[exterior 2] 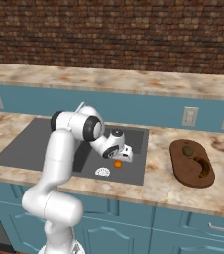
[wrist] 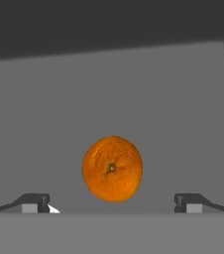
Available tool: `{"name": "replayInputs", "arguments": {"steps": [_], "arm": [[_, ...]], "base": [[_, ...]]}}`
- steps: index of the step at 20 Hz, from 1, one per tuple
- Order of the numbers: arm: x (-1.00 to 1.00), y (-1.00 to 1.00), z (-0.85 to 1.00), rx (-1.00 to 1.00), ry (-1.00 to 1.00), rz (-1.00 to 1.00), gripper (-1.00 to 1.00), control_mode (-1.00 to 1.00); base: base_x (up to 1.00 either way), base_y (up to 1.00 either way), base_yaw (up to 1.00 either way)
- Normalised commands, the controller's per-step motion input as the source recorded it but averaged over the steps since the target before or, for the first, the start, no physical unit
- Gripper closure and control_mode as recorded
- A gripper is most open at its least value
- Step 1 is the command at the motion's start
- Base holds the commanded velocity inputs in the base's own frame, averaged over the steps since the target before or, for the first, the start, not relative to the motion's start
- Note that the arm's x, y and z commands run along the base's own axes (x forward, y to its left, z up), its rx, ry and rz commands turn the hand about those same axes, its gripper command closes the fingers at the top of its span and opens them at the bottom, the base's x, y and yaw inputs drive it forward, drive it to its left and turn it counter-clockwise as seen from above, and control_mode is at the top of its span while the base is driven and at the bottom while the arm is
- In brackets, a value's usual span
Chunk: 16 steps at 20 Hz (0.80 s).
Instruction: Pick the tangerine, banana, kiwi from the sink and place them on the cutting board to airdry. Then turn off the sink faucet.
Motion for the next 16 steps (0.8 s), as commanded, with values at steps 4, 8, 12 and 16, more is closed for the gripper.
{"name": "replayInputs", "arguments": {"steps": [4,8,12,16], "arm": [[0.04,0.0,-0.2,0.0,0.0,0.0,-1.0,-1.0],[0.03,0.0,-0.24,0.0,0.0,0.0,-1.0,-1.0],[0.07,0.0,-0.25,0.0,0.0,0.0,-1.0,-1.0],[0.11,0.0,-0.26,0.0,0.0,0.0,-1.0,-1.0]], "base": [[0.0,0.0,0.0],[0.0,0.0,0.0],[0.0,0.0,0.0],[0.0,0.0,0.0]]}}
